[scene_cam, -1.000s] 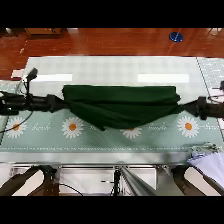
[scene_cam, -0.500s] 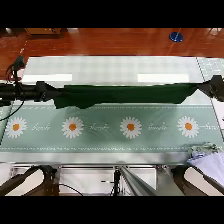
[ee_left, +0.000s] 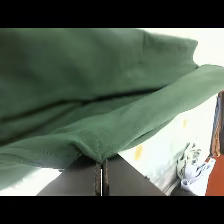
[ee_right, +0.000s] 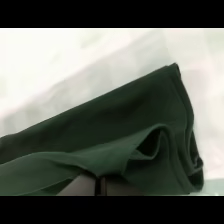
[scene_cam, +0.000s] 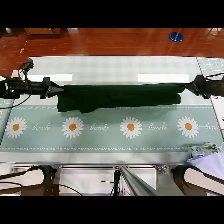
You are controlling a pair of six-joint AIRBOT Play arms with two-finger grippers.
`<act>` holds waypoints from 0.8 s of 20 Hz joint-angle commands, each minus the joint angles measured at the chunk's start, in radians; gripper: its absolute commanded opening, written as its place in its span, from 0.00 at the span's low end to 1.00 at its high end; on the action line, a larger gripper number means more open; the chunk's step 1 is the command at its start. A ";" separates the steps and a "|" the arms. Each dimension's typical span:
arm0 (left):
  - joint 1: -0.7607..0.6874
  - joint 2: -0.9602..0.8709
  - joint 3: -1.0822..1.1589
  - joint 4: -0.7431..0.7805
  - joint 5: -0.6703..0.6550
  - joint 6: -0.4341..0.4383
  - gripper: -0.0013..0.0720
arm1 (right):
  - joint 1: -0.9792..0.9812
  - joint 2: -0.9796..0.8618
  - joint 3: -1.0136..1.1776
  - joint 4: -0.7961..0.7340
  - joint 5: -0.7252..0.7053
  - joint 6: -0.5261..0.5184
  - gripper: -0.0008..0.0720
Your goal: Fold the shirts.
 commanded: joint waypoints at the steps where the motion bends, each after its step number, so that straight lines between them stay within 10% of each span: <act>1: -0.007 -0.108 0.093 0.001 0.000 -0.009 0.05 | 0.068 -0.063 0.001 -0.002 -0.131 -0.004 0.05; 11: -0.030 -0.298 0.132 0.000 0.088 -0.009 0.06 | 0.151 -0.135 0.001 -0.071 -0.355 0.001 0.05; 16: -0.011 -0.289 0.166 -0.014 0.064 0.010 0.66 | 0.143 -0.119 0.022 -0.053 -0.324 -0.034 0.52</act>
